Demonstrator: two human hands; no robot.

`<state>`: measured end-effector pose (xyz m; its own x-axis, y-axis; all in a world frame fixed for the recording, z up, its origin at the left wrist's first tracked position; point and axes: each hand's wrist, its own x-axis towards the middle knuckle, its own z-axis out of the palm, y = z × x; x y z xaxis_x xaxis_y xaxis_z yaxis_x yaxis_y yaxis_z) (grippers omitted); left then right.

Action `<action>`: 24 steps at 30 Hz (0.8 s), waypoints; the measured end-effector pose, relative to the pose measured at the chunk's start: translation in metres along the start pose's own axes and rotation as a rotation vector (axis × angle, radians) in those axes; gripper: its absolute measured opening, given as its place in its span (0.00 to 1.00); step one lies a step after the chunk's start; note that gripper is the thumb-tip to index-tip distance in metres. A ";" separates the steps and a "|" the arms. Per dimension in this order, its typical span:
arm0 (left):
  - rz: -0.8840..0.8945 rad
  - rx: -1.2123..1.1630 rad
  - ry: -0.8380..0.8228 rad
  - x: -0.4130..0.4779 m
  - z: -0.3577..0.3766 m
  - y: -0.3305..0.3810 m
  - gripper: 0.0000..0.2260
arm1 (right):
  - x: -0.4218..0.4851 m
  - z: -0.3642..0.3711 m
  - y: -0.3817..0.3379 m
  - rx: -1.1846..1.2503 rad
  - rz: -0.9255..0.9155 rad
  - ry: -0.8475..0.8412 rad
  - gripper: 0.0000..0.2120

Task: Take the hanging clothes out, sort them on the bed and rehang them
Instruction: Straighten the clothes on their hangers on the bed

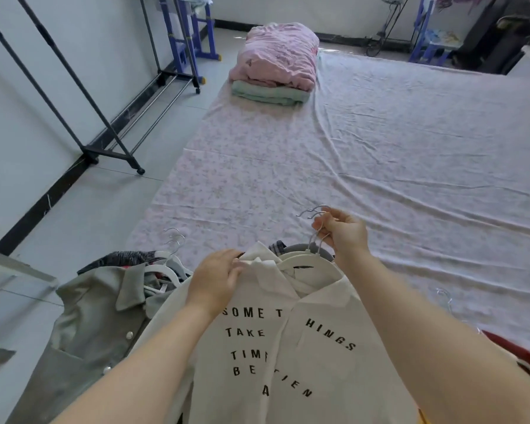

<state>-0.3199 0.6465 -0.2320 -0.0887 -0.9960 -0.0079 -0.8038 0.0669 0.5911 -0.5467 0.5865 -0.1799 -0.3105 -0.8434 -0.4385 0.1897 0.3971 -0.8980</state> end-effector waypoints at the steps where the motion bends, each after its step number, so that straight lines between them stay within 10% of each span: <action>1: -0.017 0.031 -0.039 0.008 0.008 -0.004 0.14 | 0.016 -0.002 0.011 -0.083 0.028 -0.004 0.15; 4: -0.094 0.115 -0.143 0.020 0.029 -0.013 0.20 | 0.047 -0.013 0.042 -0.369 0.100 0.027 0.27; 24: -0.146 0.288 -0.375 -0.026 0.007 -0.020 0.22 | -0.063 -0.015 0.125 -0.880 0.133 -0.226 0.19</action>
<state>-0.3057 0.6714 -0.2493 -0.1259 -0.9101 -0.3948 -0.9490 -0.0055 0.3154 -0.5171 0.6943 -0.2657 -0.1296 -0.7852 -0.6056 -0.5954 0.5500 -0.5856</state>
